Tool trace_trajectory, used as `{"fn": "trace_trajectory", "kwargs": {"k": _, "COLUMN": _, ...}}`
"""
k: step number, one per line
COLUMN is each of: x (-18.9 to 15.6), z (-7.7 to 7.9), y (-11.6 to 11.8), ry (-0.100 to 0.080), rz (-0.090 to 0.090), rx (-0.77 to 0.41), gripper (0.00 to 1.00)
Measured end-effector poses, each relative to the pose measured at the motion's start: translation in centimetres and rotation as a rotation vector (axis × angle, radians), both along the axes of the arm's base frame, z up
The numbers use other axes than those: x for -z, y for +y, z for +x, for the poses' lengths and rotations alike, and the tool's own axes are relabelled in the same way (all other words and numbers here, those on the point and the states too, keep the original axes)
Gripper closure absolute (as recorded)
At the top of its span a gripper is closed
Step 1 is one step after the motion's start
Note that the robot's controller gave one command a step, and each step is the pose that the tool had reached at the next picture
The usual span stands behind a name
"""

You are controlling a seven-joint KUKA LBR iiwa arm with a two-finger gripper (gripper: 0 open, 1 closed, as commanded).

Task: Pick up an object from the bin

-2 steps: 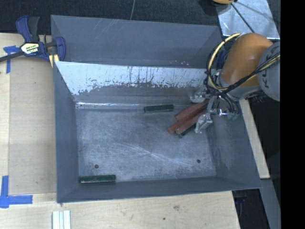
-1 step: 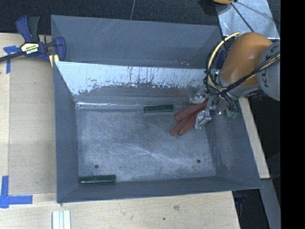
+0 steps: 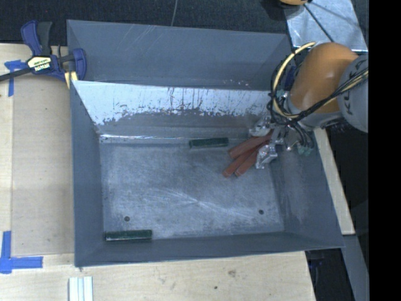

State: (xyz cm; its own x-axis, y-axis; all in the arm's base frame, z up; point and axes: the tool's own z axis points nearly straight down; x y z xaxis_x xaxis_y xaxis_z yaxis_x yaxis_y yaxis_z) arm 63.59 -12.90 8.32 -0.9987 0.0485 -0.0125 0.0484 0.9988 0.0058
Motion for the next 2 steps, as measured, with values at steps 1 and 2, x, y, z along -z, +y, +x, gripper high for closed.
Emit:
{"fn": "trace_trajectory", "kwargs": {"k": 1, "x": -2.3, "z": 0.1, "y": -0.1, "ry": 0.007, "rz": -0.006, "rx": 0.0, "gripper": 1.0}}
{"fn": "trace_trajectory", "kwargs": {"k": 2, "x": -0.5, "z": 0.1, "y": -0.1, "ry": 0.011, "rz": -0.005, "rx": 0.0, "gripper": 1.0}}
